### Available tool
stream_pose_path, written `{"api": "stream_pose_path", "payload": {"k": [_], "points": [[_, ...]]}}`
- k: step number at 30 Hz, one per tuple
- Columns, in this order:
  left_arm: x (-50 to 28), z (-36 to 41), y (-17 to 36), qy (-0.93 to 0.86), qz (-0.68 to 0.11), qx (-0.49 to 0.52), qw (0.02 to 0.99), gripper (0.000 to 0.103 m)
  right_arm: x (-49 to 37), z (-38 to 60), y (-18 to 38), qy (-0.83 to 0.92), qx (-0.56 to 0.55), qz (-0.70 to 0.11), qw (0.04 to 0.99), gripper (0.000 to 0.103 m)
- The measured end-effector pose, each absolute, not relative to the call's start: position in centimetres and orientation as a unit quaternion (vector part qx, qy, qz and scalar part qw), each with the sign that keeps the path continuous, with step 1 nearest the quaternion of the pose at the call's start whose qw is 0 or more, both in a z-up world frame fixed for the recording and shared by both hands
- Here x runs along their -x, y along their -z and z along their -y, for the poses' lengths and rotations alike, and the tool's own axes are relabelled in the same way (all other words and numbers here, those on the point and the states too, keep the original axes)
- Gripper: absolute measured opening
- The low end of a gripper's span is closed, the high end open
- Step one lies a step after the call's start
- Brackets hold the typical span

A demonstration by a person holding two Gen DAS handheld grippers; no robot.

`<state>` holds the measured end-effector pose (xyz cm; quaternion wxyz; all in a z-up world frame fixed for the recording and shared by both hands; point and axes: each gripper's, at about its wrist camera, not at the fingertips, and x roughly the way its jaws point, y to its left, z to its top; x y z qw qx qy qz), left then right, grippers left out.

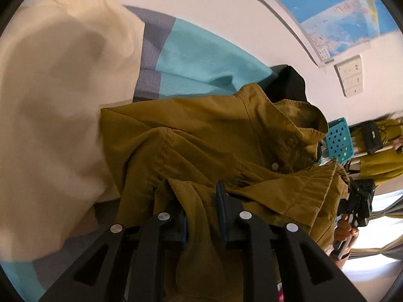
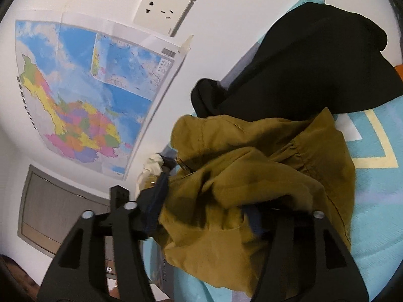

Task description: Fold large clothes

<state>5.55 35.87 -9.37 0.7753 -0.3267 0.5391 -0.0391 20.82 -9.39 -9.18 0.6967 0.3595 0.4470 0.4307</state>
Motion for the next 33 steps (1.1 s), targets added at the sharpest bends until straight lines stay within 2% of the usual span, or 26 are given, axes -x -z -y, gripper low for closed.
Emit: {"api": "stream_pose_path", "payload": {"k": [4,7,11,13,14,15,17,18,19,21,24,27,31,33], "points": [[-5.8,-36.9,10.1,0.051,-0.533,0.372,0.758,0.023,-20.3,10.6,7.7,-0.45,-0.375,-0.392,0.709,0.08],[-5.5,-37.3,10.0,0.055,-0.522,0.397,0.753,0.028,-19.6,10.9,6.2,-0.453,-0.347,-0.362,0.737,0.082],[-5.0,-37.2,9.5,0.058,-0.507,0.408,0.757,0.033,-17.4,6.1,4.9,-0.392,-0.128,-0.361,0.836,0.084],[-4.2,-37.3,8.8,0.061,-0.49,0.408,0.768,0.043,-16.4,3.5,5.1,-0.306,0.012,-0.328,0.894,0.084],[-3.6,-37.4,8.3,0.064,-0.48,0.409,0.774,0.053,-16.2,2.8,5.2,-0.285,0.046,-0.315,0.904,0.084],[-2.9,-37.3,7.5,0.068,-0.463,0.405,0.786,0.057,-16.3,2.4,5.6,-0.264,0.07,-0.308,0.911,0.083],[-1.6,-36.9,6.2,0.076,-0.436,0.387,0.809,0.06,-17.1,2.5,6.2,-0.275,0.059,-0.327,0.902,0.06],[-0.4,-36.5,5.2,0.084,-0.418,0.364,0.828,0.063,-17.8,2.9,6.5,-0.287,0.041,-0.343,0.894,0.038],[0.3,-36.0,4.5,0.09,-0.41,0.345,0.84,0.065,-18.1,3.1,6.7,-0.293,0.036,-0.351,0.889,0.023],[2.0,-34.7,3.2,0.096,-0.389,0.279,0.873,0.068,-18.9,4.6,6.3,-0.307,-0.002,-0.349,0.885,0.008],[3.3,-33.7,2.7,0.107,-0.371,0.231,0.893,0.07,-20.2,8.0,5.4,-0.355,-0.122,-0.345,0.86,0.007],[3.0,-33.3,3.0,0.106,-0.369,0.208,0.9,0.075,-21.9,10.2,5.2,-0.358,-0.184,-0.343,0.849,0.005],[1.2,-32.6,4.3,0.095,-0.381,0.188,0.9,0.076,-25.4,11.3,9.4,-0.335,-0.259,-0.403,0.812,0.006],[-0.2,-32.0,5.1,0.07,-0.4,0.172,0.897,0.078,-25.9,10.9,11.2,-0.318,-0.254,-0.427,0.808,0.007]]}}
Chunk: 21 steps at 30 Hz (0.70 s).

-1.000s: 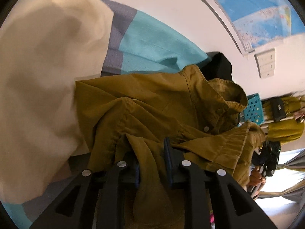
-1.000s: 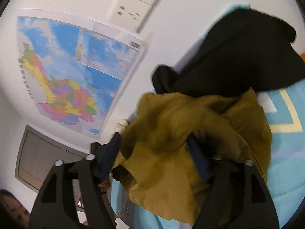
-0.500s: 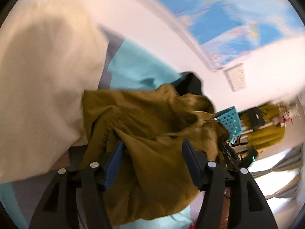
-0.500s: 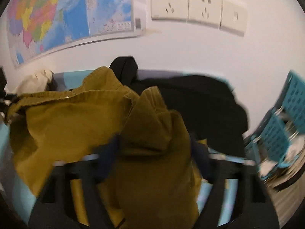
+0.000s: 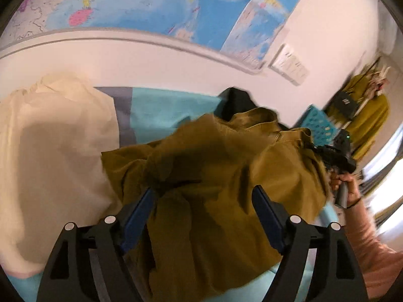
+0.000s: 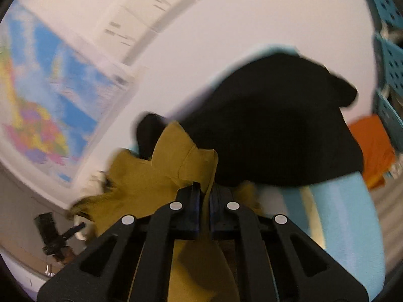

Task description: Fold large clothes

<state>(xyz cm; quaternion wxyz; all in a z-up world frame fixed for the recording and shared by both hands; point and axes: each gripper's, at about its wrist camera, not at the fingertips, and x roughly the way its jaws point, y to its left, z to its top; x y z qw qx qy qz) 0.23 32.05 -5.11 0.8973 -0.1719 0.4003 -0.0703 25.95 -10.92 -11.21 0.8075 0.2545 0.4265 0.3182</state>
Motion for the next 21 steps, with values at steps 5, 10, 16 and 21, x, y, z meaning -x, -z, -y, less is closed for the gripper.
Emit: {"api": "stream_pose_path", "payload": {"k": [5,10,16,21], "points": [[-4.2,-30.4,7.2,-0.035,-0.454,0.075,0.887,0.078,-25.5,10.6,11.7,-0.324,-0.253,-0.426,0.806,0.025],[-6.0,-29.6,9.3,-0.074,-0.487,0.029,0.87,0.069,-23.4,10.6,9.5,-0.33,-0.202,-0.401,0.831,0.073],[-4.7,-30.6,9.1,-0.093,-0.473,0.03,0.875,0.026,-22.4,9.4,10.2,-0.35,-0.128,-0.415,0.83,0.02],[-2.5,-30.8,8.2,-0.103,-0.455,0.051,0.883,0.016,-21.8,10.1,7.2,-0.404,-0.177,-0.342,0.83,0.008]]}}
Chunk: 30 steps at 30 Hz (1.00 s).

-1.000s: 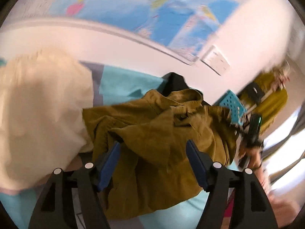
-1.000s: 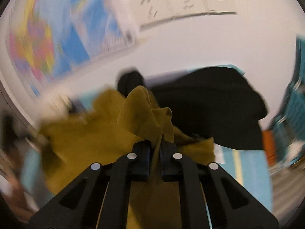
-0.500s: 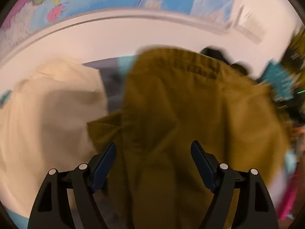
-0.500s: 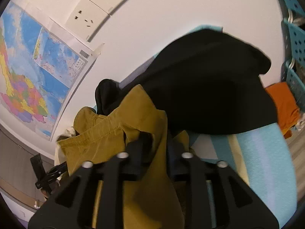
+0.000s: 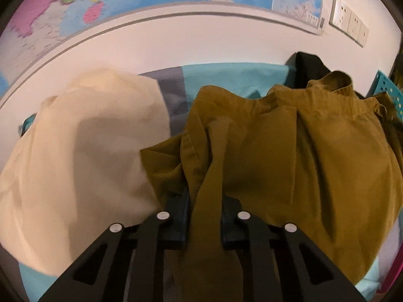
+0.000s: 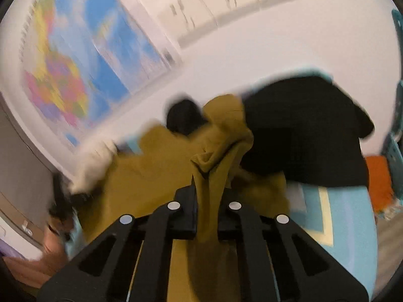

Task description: Fold large clothes

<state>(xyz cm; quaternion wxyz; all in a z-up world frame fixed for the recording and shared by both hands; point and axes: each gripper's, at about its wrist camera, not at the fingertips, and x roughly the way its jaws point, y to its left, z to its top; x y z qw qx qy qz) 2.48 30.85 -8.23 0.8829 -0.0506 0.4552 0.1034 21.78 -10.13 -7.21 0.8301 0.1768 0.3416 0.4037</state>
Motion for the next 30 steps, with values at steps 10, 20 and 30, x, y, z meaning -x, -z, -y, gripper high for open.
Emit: {"api": "stream_pose_path", "payload": {"k": [10,20,30], "points": [[1.0,-30.9,7.9,-0.092,-0.429,0.095,0.894,0.05,-22.1,12.8,11.3,-0.334,-0.184,-0.391,0.838,0.066],[6.4,-29.0,8.9,-0.056,-0.436,0.103,0.892,0.063,-9.3,16.1,13.4,-0.329,-0.104,-0.364,0.865,0.071],[6.6,-29.1,10.4,-0.086,-0.448,0.108,0.884,0.05,-8.8,18.5,9.4,-0.29,-0.12,-0.281,0.907,0.0]]}}
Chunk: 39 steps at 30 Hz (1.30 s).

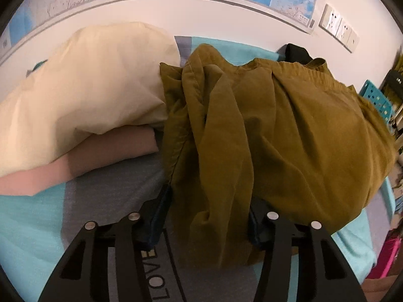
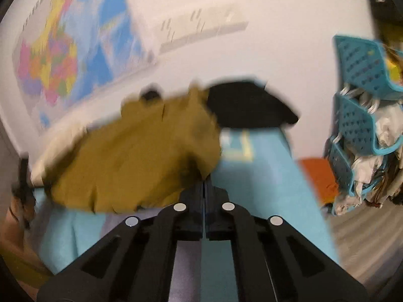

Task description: Fold large clothes

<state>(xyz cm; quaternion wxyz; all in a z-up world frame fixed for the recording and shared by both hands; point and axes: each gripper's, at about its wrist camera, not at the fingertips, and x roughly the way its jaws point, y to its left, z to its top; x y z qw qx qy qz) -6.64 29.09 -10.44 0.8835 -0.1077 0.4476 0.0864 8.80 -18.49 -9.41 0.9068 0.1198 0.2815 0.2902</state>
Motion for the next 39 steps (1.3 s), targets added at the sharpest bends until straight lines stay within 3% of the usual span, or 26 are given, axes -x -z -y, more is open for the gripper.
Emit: {"api": "stream_pose_path", "payload": {"k": [4,9,11,13,14,15,16,20,21,23,24,27,29,32,33,36,39], "points": [[6.6,-29.1,10.4,-0.09,-0.445,0.112,0.884,0.05,-9.8,17.5,9.8,-0.261,-0.076,-0.296,0.916,0.0],[6.9,-29.5,10.4,-0.09,-0.443,0.123,0.883,0.051,-12.9,18.4,15.1,-0.166,-0.075,-0.377,0.908,0.0],[6.9,-29.4,10.2,-0.091,-0.443,0.124,0.883,0.051,-12.6,20.6,14.3,-0.183,-0.156,-0.363,0.9,0.001],[7.3,-29.1,10.0,-0.091,-0.438,0.115,0.887,0.052,-10.5,20.4,11.6,-0.18,-0.115,-0.311,0.926,0.005],[7.4,-29.0,9.9,-0.089,-0.436,0.115,0.888,0.053,-10.2,20.4,10.9,-0.198,-0.122,-0.308,0.922,0.015],[7.4,-28.9,9.9,-0.084,-0.438,0.116,0.888,0.057,-10.2,20.2,10.5,-0.239,-0.143,-0.315,0.907,0.041],[7.4,-28.8,9.9,-0.078,-0.439,0.116,0.888,0.058,-10.2,19.7,10.2,-0.258,-0.154,-0.316,0.9,0.058],[7.4,-28.5,9.9,-0.073,-0.435,0.113,0.891,0.058,-11.8,16.7,10.9,-0.285,-0.132,-0.338,0.887,0.062],[7.5,-28.6,10.0,-0.073,-0.433,0.114,0.891,0.058,-12.5,16.2,11.6,-0.286,-0.131,-0.351,0.882,0.061],[7.6,-28.6,10.1,-0.074,-0.432,0.113,0.892,0.054,-13.2,15.7,12.7,-0.281,-0.125,-0.37,0.877,0.012],[7.6,-28.7,10.1,-0.075,-0.433,0.113,0.891,0.049,-13.3,16.0,12.7,-0.287,-0.127,-0.363,0.877,0.005],[8.1,-28.6,9.5,-0.069,-0.423,0.114,0.896,0.036,-13.1,18.1,11.8,-0.278,-0.177,-0.337,0.882,0.003],[8.6,-28.7,9.2,-0.063,-0.416,0.121,0.899,0.035,-13.3,18.1,12.7,-0.249,-0.189,-0.347,0.884,0.004],[9.1,-29.7,9.2,-0.06,-0.411,0.151,0.897,0.04,-13.6,16.4,14.1,-0.237,-0.148,-0.389,0.878,0.006],[9.4,-29.9,9.2,-0.058,-0.411,0.157,0.896,0.045,-13.3,16.5,13.7,-0.231,-0.144,-0.383,0.883,0.01],[10.5,-30.2,9.0,-0.043,-0.406,0.167,0.898,0.053,-12.2,17.9,11.7,-0.206,-0.159,-0.355,0.898,0.036],[11.7,-29.8,8.8,-0.027,-0.396,0.159,0.904,0.061,-9.9,17.3,8.8,-0.228,-0.132,-0.307,0.915,0.04]]}}
